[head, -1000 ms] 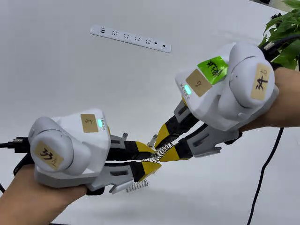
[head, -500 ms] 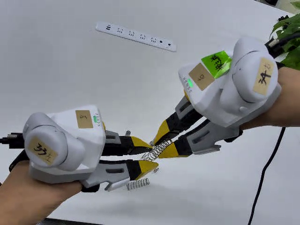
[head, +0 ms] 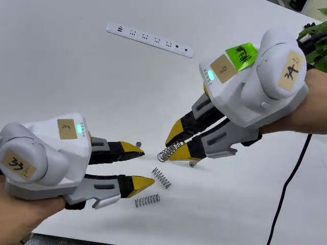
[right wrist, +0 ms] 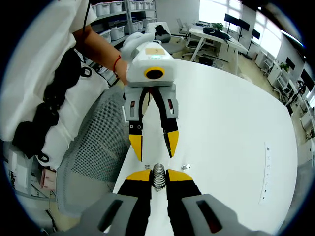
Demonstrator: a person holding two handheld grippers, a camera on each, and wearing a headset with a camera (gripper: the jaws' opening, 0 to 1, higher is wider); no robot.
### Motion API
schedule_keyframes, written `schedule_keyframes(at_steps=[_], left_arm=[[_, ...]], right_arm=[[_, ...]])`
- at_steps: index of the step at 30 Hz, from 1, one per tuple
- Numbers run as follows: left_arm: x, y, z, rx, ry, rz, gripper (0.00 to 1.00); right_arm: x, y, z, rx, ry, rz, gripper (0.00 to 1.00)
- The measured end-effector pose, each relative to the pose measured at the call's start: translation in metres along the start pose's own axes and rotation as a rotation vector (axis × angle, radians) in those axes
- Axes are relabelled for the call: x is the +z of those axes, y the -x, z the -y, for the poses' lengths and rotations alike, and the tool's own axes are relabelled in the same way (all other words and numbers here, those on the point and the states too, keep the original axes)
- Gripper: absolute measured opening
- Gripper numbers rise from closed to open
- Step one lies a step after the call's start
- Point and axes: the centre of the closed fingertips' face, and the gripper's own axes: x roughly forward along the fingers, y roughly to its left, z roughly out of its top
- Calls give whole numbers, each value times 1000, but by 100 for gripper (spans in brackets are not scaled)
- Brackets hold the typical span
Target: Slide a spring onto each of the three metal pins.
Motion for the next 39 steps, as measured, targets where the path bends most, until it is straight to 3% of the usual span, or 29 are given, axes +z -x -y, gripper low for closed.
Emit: schedule_keyframes(at_steps=[13, 22, 26, 39], left_arm=[[-5, 16, -10, 51, -14, 3, 46], [-12, 22, -16, 78, -15, -10, 59], [-17, 23, -18, 92, -18, -27, 65], [-25, 23, -18, 107, -11, -10, 83]], right_arm=[[5, -5, 22, -51, -12, -20, 12], [5, -11, 38, -76, -18, -35, 12], [1, -17, 45, -78, -22, -50, 12], [-12, -45, 62, -63, -11, -104, 12]])
